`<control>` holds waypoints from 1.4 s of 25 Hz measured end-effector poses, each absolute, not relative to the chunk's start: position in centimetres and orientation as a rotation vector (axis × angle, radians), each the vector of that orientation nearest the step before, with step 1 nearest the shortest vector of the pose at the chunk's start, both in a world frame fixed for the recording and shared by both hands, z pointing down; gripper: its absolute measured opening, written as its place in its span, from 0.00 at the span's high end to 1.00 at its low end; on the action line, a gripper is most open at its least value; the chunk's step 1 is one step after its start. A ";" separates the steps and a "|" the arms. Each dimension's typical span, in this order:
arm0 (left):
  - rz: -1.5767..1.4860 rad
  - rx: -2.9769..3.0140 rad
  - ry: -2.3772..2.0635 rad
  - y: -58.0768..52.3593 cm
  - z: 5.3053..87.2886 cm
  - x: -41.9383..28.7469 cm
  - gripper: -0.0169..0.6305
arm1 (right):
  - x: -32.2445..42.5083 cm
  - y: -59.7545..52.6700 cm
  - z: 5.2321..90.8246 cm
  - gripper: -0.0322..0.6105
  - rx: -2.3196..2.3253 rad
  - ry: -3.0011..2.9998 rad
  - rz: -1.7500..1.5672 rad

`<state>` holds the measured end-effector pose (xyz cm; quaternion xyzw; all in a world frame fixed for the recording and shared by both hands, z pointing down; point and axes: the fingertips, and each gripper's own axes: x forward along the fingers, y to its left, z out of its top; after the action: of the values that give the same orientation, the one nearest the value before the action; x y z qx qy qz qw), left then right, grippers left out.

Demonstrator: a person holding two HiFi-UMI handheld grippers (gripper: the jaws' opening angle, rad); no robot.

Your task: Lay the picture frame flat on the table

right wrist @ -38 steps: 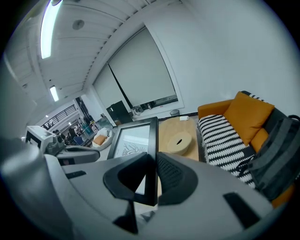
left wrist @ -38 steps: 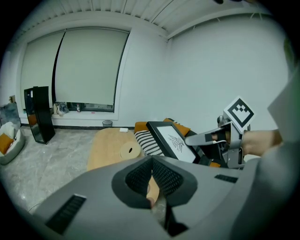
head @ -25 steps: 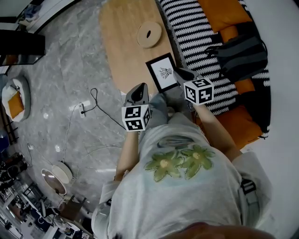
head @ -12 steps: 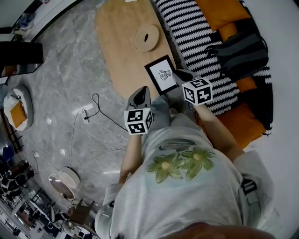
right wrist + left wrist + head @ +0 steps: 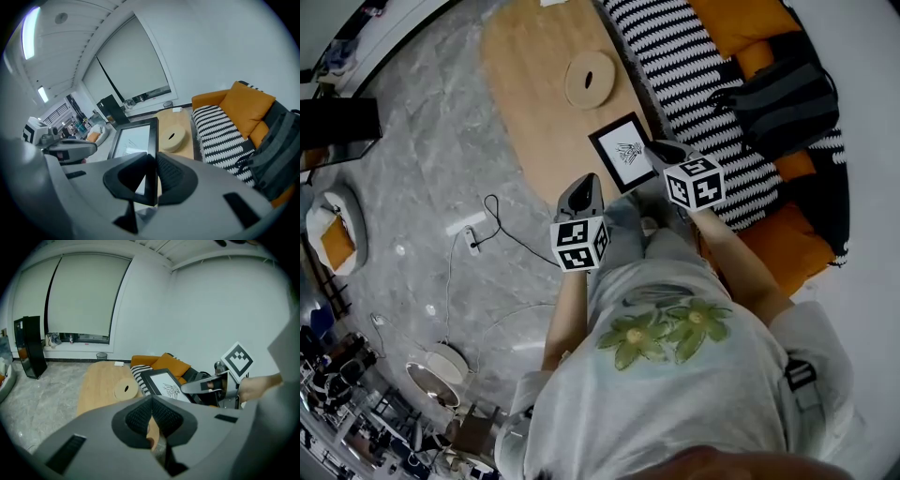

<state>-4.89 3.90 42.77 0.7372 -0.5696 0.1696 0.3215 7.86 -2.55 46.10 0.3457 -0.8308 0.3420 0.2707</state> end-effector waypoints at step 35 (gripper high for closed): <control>0.425 1.934 -1.432 -0.8 46.7 -4.1 0.95 | 6.5 -5.5 51.9 0.84 0.947 -2.143 0.946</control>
<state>-4.05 -0.81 46.69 0.7436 -0.5506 0.1634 0.3422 6.49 -5.53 51.93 0.3571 -0.8084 0.3570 0.3025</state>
